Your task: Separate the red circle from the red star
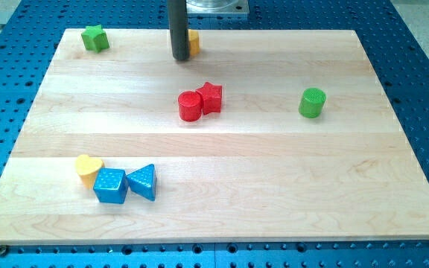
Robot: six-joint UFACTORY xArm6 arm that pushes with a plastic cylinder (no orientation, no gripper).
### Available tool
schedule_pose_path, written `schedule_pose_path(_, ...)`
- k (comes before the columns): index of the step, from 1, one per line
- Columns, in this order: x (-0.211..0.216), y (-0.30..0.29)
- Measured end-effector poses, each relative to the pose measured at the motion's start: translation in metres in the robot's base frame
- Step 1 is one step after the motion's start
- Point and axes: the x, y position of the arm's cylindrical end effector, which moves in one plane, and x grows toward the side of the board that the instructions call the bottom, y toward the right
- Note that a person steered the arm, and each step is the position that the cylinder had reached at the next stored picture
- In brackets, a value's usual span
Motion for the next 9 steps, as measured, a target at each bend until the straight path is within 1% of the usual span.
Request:
schedule_pose_path(1,0.024,-0.025)
schedule_pose_path(2,0.057,-0.068)
schedule_pose_path(3,0.062,-0.081)
schedule_pose_path(4,0.062,-0.081)
schedule_pose_path(5,0.080,-0.081)
schedule_pose_path(7,0.162,-0.054)
schedule_pose_path(8,0.187,-0.039)
schedule_pose_path(9,0.187,-0.006)
